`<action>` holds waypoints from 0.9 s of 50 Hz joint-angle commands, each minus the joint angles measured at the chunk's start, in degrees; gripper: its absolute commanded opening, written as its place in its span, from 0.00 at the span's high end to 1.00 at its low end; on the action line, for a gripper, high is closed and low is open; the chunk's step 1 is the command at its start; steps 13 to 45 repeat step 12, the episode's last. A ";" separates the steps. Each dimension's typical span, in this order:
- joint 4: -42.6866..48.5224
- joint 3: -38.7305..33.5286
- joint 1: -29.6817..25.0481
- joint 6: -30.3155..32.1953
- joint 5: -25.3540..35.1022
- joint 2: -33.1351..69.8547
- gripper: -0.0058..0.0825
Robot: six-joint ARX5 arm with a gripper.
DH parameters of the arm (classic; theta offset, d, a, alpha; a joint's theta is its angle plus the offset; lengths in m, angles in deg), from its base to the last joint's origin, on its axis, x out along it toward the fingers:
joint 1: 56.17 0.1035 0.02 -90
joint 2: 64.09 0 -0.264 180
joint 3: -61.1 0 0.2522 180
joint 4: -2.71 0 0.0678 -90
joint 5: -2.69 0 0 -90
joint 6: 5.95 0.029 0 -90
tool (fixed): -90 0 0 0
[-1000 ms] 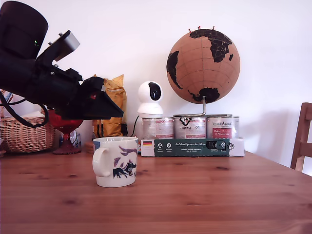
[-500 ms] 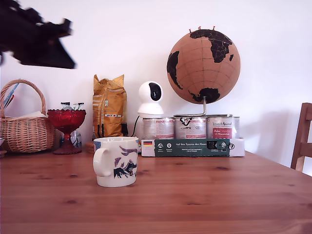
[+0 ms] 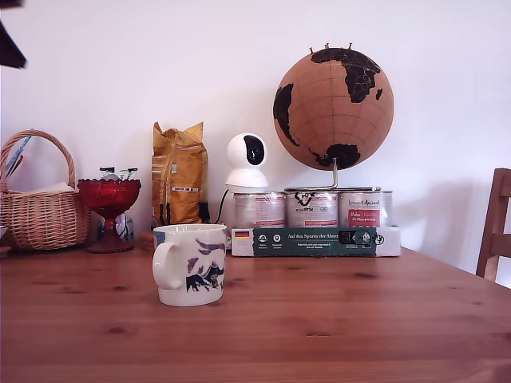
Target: Pick the grey coffee capsule and place it inside the blue coffee cup
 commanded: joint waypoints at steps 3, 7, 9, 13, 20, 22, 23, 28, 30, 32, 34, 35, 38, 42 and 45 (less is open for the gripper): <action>1.68 0.02 1.53 0.28 -0.22 -3.13 0.96; 3.39 0.02 2.43 0.24 -0.87 -5.90 0.96; 4.28 0.02 2.82 0.24 -1.03 -7.13 0.96; 5.33 0.02 3.21 0.20 -1.16 -9.09 0.96; 5.33 0.02 3.21 0.20 -1.16 -9.09 0.96; 5.33 0.02 3.21 0.20 -1.16 -9.09 0.96; 5.33 0.02 3.21 0.20 -1.16 -9.09 0.96; 5.33 0.02 3.21 0.20 -1.16 -9.09 0.96; 5.33 0.02 3.21 0.20 -1.16 -9.09 0.96; 5.33 0.02 3.21 0.20 -1.16 -9.09 0.96; 5.33 0.02 3.21 0.20 -1.16 -9.09 0.96; 5.33 0.02 3.21 0.20 -1.16 -9.09 0.96; 5.33 0.02 3.21 0.20 -1.16 -9.09 0.96; 5.33 0.02 3.21 0.20 -1.16 -9.09 0.96; 5.33 0.02 3.21 0.20 -1.16 -9.09 0.96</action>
